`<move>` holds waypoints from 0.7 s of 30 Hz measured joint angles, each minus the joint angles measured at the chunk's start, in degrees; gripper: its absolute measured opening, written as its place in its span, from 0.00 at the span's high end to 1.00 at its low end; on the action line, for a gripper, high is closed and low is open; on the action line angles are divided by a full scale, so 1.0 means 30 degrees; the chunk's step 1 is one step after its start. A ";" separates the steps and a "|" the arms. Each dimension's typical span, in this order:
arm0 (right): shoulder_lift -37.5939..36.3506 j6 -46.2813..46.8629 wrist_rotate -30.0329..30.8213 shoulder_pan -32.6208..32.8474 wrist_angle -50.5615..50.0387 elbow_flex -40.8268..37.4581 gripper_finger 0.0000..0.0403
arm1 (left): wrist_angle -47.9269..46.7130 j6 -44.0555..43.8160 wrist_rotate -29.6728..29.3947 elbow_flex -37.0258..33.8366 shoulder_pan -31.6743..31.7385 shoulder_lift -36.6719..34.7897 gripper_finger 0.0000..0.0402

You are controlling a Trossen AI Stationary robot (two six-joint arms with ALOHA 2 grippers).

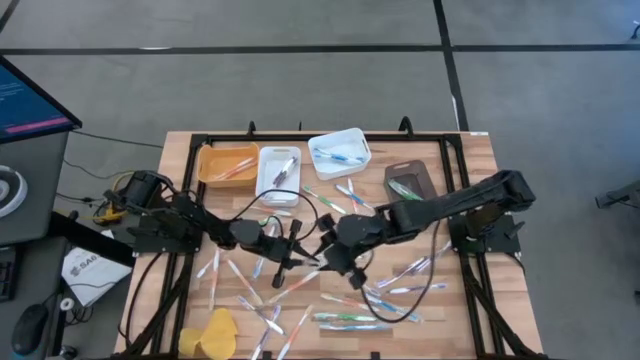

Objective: Pick & Place Toothbrushes
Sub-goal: Put the orange toothbrush into the yellow bin

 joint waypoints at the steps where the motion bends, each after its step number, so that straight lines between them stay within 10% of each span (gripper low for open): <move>1: -0.0359 0.0419 0.0305 0.0220 -0.0790 -0.0007 0.62 | -0.0213 -0.0029 -0.0196 0.0000 0.0000 0.0000 0.96; 9: -0.1814 0.5233 0.1760 0.2633 -0.5330 -0.0278 0.64 | -0.2657 -0.0595 -0.2208 -0.0029 -0.0007 -0.0774 0.96; 21: -0.1671 0.7298 0.6353 0.5701 -0.6711 -0.1344 0.63 | -1.4808 -0.0454 -0.7303 0.1201 0.0175 -0.9703 0.96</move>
